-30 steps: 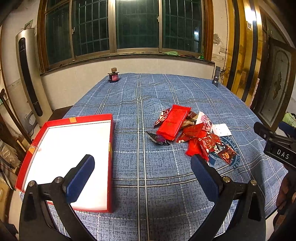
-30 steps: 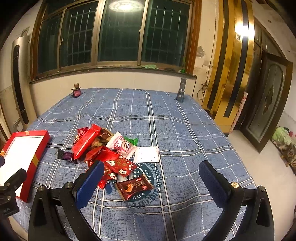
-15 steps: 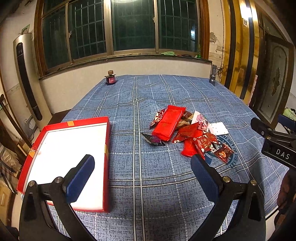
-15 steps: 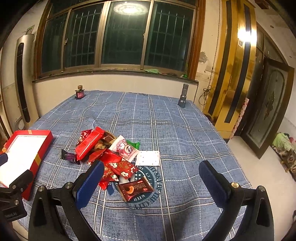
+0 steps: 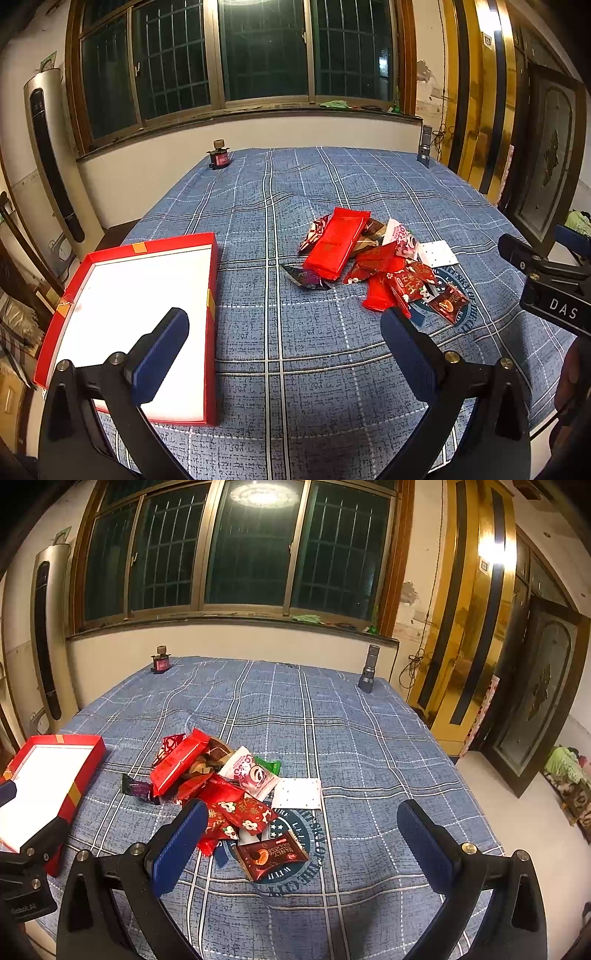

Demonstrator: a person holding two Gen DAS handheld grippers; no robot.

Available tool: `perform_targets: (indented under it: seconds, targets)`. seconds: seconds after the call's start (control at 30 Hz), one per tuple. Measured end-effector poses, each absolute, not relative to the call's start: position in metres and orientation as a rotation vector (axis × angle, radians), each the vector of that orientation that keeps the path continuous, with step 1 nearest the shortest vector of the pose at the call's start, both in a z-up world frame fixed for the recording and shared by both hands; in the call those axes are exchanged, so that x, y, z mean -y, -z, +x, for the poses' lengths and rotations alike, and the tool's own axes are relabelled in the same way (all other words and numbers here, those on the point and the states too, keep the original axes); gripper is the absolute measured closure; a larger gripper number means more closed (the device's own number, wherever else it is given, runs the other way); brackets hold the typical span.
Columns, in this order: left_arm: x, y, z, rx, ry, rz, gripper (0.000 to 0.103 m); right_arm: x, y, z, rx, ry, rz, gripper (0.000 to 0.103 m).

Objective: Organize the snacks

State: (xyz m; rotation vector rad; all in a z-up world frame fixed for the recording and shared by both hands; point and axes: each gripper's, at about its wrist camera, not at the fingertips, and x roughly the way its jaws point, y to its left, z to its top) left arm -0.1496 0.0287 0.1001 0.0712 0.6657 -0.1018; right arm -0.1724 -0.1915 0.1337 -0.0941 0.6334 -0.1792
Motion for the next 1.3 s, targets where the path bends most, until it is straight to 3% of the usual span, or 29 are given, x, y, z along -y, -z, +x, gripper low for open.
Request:
perform_targets:
  seconds: [0.7,1.07,1.3]
  targets:
    - [-0.031,-0.092,-0.134,-0.690,0.090,0.075,0.000,0.187,-0.118,-0.157,-0.672,0.161,-0.108,0.000]
    - [-0.036,-0.063,-0.092,-0.814,0.040,0.132,0.000,0.226,-0.066,-0.141,-0.800,0.103,-0.018,0.000]
    - [-0.021,-0.066,-0.062,-0.790,0.017,0.227,0.000,0.227,-0.058,-0.119,-0.822,-0.009,0.020,0.000]
